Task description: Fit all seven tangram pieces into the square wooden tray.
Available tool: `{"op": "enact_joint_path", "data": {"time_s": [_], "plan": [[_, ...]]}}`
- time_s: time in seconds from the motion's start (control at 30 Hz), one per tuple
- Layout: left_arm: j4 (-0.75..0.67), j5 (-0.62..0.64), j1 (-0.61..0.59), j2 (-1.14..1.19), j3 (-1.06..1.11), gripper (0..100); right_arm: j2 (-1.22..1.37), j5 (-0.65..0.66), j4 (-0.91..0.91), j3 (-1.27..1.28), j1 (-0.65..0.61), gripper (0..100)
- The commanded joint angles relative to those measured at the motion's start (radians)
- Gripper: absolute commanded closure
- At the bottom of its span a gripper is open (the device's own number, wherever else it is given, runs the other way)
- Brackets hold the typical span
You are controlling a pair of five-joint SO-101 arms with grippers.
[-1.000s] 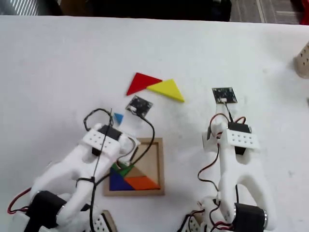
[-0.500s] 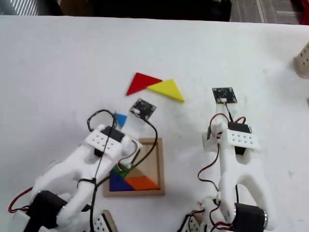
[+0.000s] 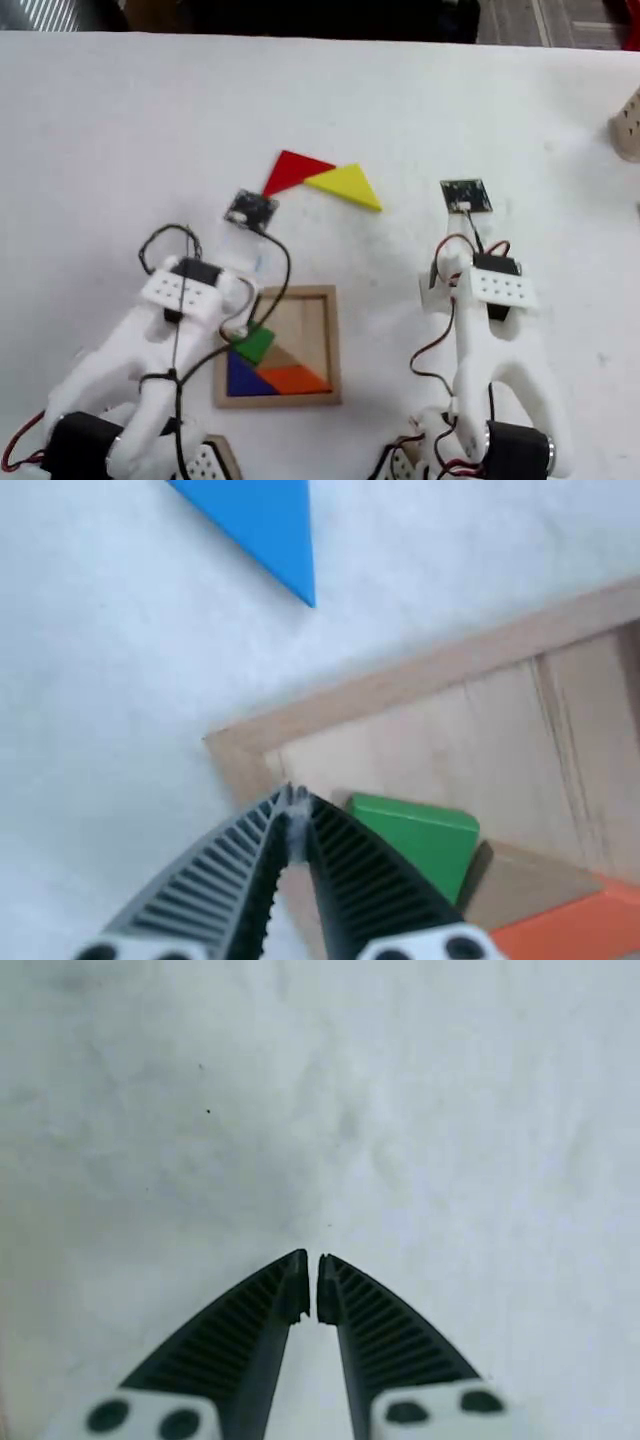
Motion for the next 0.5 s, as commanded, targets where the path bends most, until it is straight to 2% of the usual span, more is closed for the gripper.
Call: {"op": "enact_joint_path", "data": {"time_s": [0.0, 0.17, 0.47], "plan": [[0.002, 0.006, 0.097, 0.035, 0.009, 98, -0.03, 0.012, -0.018, -0.008, -0.008, 98.0], [0.008, -0.103, 0.183, 0.065, 0.008, 98, -0.03, 0.012, -0.018, -0.008, -0.008, 98.0], [0.002, -0.104, 0.176, 0.065, 0.003, 98, -0.03, 0.012, -0.018, -0.008, -0.008, 98.0]]}}
